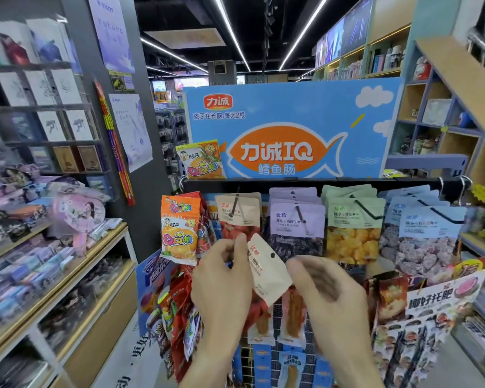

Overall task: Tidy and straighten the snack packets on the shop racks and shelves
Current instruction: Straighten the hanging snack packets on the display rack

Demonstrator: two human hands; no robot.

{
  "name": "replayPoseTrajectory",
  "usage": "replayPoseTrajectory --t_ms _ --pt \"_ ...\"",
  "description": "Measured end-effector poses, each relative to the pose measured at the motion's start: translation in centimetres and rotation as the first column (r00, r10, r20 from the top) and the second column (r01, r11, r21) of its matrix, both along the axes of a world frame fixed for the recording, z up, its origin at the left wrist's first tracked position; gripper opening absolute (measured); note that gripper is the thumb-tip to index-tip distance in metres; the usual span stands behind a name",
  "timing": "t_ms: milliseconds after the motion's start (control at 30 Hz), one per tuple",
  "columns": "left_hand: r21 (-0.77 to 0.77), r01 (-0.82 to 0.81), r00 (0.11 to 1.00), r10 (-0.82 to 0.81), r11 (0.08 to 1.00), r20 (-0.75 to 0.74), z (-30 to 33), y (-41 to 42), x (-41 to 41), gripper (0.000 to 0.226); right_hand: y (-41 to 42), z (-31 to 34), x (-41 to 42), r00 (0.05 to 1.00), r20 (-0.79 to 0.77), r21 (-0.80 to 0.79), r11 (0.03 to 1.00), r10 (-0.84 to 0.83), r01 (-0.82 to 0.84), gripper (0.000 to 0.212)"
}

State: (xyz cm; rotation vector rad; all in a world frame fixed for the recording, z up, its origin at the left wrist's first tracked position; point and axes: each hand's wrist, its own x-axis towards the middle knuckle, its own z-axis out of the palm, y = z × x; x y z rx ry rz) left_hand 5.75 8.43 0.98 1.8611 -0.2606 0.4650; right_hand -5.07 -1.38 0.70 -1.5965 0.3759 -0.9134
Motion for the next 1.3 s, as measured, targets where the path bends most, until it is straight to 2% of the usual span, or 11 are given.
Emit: replayPoseTrajectory --t_ms 67,133,233,367,533,867,1000,1067,1167,1233,1300 --pt "-0.082 -0.003 1.000 0.002 0.997 -0.018 -0.3 0.9 -0.5 0.039 1.7 -0.3 1.1 0.988 -0.033 -0.005 0.988 0.152 -0.152 0.019" --pt "-0.161 0.037 0.999 -0.039 0.986 -0.008 -0.1 1.9 -0.9 0.040 2.8 0.4 2.4 0.982 0.002 -0.020 0.982 0.187 -0.187 0.005" --pt "-0.250 0.212 0.977 -0.214 0.945 0.018 1.6 3.6 -1.0 0.042 3.3 2.1 3.8 0.976 0.071 -0.047 0.978 0.204 -0.201 0.006" --pt "-0.213 0.394 0.918 -0.394 0.894 0.043 4.0 5.2 0.4 0.015 3.4 3.7 5.6 0.967 0.073 -0.036 0.970 0.243 -0.241 0.007" --pt "-0.363 0.385 0.910 -0.415 0.848 -0.006 4.8 4.8 2.2 0.011 3.2 4.6 6.9 0.957 0.132 0.126 0.953 0.258 -0.274 0.009" --pt "-0.462 0.383 0.884 -0.463 0.800 -0.067 4.1 4.3 2.9 0.012 3.0 4.2 7.5 0.976 0.083 0.141 0.967 0.202 -0.212 0.007" --pt "-0.469 0.358 0.887 -0.450 0.808 -0.099 3.5 3.1 3.9 0.012 2.6 3.7 8.7 0.999 0.006 0.040 0.998 0.050 -0.050 0.005" --pt "-0.453 0.332 0.908 -0.410 0.828 -0.084 3.4 2.2 4.8 0.013 2.1 3.6 10.0 0.994 -0.043 -0.082 0.992 -0.102 0.098 0.014" --pt "-0.349 0.223 0.969 -0.246 0.910 -0.022 2.9 0.8 6.3 0.017 1.7 3.7 11.5 0.943 -0.130 -0.237 0.933 -0.307 0.271 0.030" --pt "-0.308 0.136 0.991 -0.134 0.942 0.026 2.2 0.3 6.5 0.027 1.9 3.5 11.6 0.918 -0.143 -0.290 0.903 -0.369 0.318 0.034" --pt "-0.327 0.126 0.991 -0.103 0.936 0.089 1.2 0.4 5.9 0.042 2.2 2.9 10.4 0.912 -0.117 -0.334 0.880 -0.393 0.336 0.037"
